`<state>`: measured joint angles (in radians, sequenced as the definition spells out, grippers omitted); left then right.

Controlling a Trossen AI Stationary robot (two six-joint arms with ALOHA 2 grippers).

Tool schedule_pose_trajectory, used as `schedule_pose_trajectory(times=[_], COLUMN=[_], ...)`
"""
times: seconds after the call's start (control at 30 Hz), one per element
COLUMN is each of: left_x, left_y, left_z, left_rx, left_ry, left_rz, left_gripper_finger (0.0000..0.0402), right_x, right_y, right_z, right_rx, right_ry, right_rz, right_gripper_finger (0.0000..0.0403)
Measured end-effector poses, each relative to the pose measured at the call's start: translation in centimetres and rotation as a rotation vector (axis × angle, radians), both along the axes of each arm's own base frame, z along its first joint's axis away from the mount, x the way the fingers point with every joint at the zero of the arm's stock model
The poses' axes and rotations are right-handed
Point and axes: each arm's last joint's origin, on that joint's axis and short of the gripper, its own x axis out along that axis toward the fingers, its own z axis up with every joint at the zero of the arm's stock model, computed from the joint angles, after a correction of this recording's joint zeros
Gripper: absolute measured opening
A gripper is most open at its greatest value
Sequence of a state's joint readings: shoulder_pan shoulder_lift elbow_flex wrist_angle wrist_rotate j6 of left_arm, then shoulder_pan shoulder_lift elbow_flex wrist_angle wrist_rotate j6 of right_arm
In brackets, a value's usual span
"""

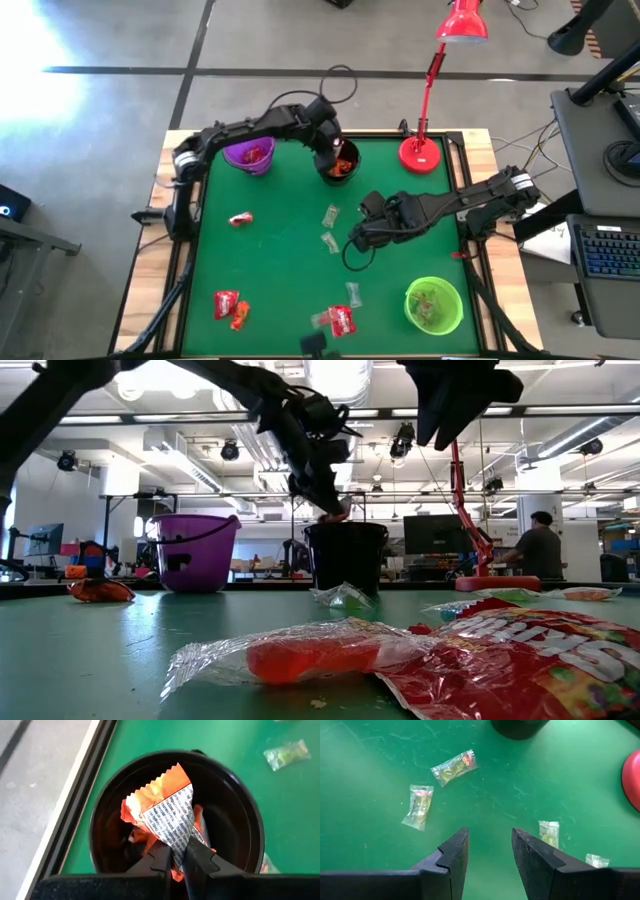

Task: Sort candy
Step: Put the orange candy into the black bucket, then put the blue gummy into the green bucket

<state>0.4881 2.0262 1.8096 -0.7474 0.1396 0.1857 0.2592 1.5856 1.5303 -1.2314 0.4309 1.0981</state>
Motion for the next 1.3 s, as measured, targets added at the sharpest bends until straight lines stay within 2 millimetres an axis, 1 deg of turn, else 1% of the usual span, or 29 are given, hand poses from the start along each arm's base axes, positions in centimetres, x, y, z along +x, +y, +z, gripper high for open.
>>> schedule_pose_trajectory(times=[0.17,0.27,0.43,0.5,0.57,0.63,0.77,0.9,1.0,1.17,1.23,1.3], left_x=[0.1,0.3,0.4,0.0,-0.7,-1.5,-3.5,-6.1,-8.2,-11.7,-12.9,-14.1], left_y=[1.4,1.8,1.6,1.3,0.9,0.4,-0.9,-2.8,-4.4,-6.8,-7.5,-8.2], left_z=[0.4,0.3,0.4,0.4,0.9,1.4,1.6,2.4,2.6,3.2,2.9,2.7], left_rx=[-0.003,-0.002,-0.004,-0.023,-0.034,-0.048,-0.12,-0.174,-0.173,-0.161,-0.173,-0.188], left_ry=[0.107,0.126,0.128,0.163,0.19,0.233,0.302,0.28,0.265,0.188,0.174,0.166], left_rz=[0.029,0.018,0.014,0.01,0.004,-0.016,-0.063,-0.09,-0.084,-0.039,-0.01,0.018], left_gripper_finger=[0.0054,0.0081,0.0114,0.0119,0.012,0.0119,0.0115,0.0114,0.0114,0.0113,0.0113,0.0113], right_x=[-0.4,-0.6,-0.7,-0.7,-0.7,-0.7,-0.5,-0.3,-0.2,-0.1,0.1,0.3], right_y=[-0.1,-0.2,-0.3,-0.4,-0.6,-0.9,-1.4,-1.8,-1.9,-1.8,-1.7,-1.4], right_z=[-0.1,-0.1,-0.1,-0.1,-0.1,-0.1,-0.1,-0.1,-0.1,-0.1,-0.1,-0.1], right_rx=[-0.007,-0.023,-0.042,-0.059,-0.068,-0.07,-0.062,-0.059,-0.063,-0.064,-0.022,0.058], right_ry=[0.038,0.049,0.06,0.06,0.065,0.07,0.078,0.065,0.069,0.082,0.069,0.052], right_rz=[-0.013,-0.027,-0.029,-0.031,-0.031,-0.031,-0.034,-0.042,-0.025,0.025,0.042,0.059], right_gripper_finger=[0.0144,0.0144,0.0144,0.0144,0.0144,0.0144,0.0144,0.0144,0.0144,0.0142,0.0138,0.0133])
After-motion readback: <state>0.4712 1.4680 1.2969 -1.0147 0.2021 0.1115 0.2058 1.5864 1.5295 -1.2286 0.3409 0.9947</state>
